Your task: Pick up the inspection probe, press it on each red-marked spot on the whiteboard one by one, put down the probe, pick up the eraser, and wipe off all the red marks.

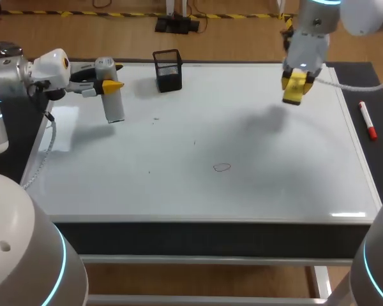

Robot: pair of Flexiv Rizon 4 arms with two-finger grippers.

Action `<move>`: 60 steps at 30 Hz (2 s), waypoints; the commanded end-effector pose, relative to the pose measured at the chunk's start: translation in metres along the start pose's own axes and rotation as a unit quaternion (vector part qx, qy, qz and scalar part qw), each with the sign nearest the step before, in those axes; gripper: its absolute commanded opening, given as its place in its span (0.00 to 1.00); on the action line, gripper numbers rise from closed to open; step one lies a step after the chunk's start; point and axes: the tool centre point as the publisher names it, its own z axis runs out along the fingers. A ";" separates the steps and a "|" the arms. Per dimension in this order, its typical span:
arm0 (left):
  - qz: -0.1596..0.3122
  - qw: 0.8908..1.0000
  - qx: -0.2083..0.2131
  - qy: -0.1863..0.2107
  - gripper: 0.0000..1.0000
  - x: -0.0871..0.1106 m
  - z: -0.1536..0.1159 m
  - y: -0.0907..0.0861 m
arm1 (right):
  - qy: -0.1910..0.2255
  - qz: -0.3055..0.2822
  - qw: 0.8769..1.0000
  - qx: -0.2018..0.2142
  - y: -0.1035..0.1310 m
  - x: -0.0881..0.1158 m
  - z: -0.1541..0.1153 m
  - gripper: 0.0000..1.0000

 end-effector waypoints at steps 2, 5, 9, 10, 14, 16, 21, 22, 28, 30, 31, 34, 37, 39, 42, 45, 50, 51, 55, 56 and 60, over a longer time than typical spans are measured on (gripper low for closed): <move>0.001 1.000 0.000 -0.001 0.00 0.001 0.000 -0.001 | 0.061 -0.015 0.997 0.037 0.060 -0.030 0.003 0.00; 0.001 1.000 0.000 -0.001 0.00 0.001 0.000 -0.001 | 0.069 -0.039 0.995 0.058 0.088 -0.042 0.002 0.00; 0.001 1.000 0.000 -0.001 0.00 0.001 0.000 -0.001 | 0.065 -0.088 0.991 0.079 0.123 -0.060 0.000 0.00; 0.001 1.000 0.000 -0.001 0.00 0.001 0.000 -0.001 | 0.063 -0.095 0.990 0.087 0.130 -0.064 0.000 0.00; 0.001 1.000 0.000 -0.001 0.00 0.001 0.000 -0.001 | 0.053 -0.141 0.984 0.092 0.158 -0.079 0.003 0.00; 0.001 1.000 0.000 -0.001 0.00 0.001 0.000 -0.001 | 0.050 -0.150 0.983 0.090 0.168 -0.086 0.007 0.00; 0.001 1.000 0.000 -0.001 0.00 0.001 0.000 -0.001 | 0.041 -0.192 0.976 0.088 0.187 -0.101 0.016 0.00; 0.001 1.000 0.000 -0.001 0.00 0.001 0.000 -0.001 | 0.041 -0.197 0.976 0.087 0.190 -0.103 0.016 0.00; 0.001 1.000 0.000 -0.001 0.00 0.001 0.000 -0.001 | 0.031 -0.215 0.972 0.084 0.207 -0.111 0.020 0.00; 0.001 1.000 0.000 -0.001 0.00 0.001 0.000 -0.001 | 0.021 -0.228 0.970 0.077 0.215 -0.114 0.023 0.00; 0.001 1.000 0.000 -0.001 0.00 0.001 0.000 -0.001 | 0.015 -0.235 0.969 0.073 0.219 -0.116 0.025 0.00; 0.001 1.000 0.000 -0.001 0.00 0.001 0.000 -0.001 | 0.005 -0.243 0.968 0.054 0.226 -0.122 0.030 0.00; 0.001 1.000 0.000 -0.001 0.00 0.001 0.000 -0.001 | -0.002 -0.247 0.968 0.040 0.233 -0.129 0.035 0.00; 0.001 1.000 0.000 -0.001 0.00 0.001 0.000 -0.001 | -0.001 -0.249 0.968 0.038 0.237 -0.133 0.039 0.00; 0.001 1.000 0.000 -0.001 0.00 0.001 0.000 -0.001 | 0.005 -0.255 0.966 0.031 0.241 -0.137 0.046 0.00; 0.001 1.000 0.000 -0.001 0.00 0.001 0.000 -0.001 | 0.007 -0.265 0.964 0.028 0.242 -0.142 0.057 0.00; 0.001 1.000 0.000 -0.001 0.00 0.001 0.000 -0.001 | 0.013 -0.284 0.958 0.028 0.240 -0.148 0.073 0.00; 0.001 1.000 0.000 -0.001 0.00 0.001 0.000 -0.001 | 0.016 -0.283 0.958 0.030 0.240 -0.148 0.075 0.00; 0.001 1.000 0.000 -0.001 0.00 0.001 0.000 -0.001 | 0.006 -0.301 0.953 0.035 0.241 -0.150 0.081 0.00; 0.001 1.000 0.000 -0.001 0.00 0.001 0.000 -0.001 | 0.005 -0.303 0.952 0.036 0.241 -0.150 0.083 0.00; 0.001 1.000 0.000 -0.001 0.00 0.001 0.000 -0.001 | 0.008 -0.307 0.951 0.040 0.242 -0.151 0.089 0.00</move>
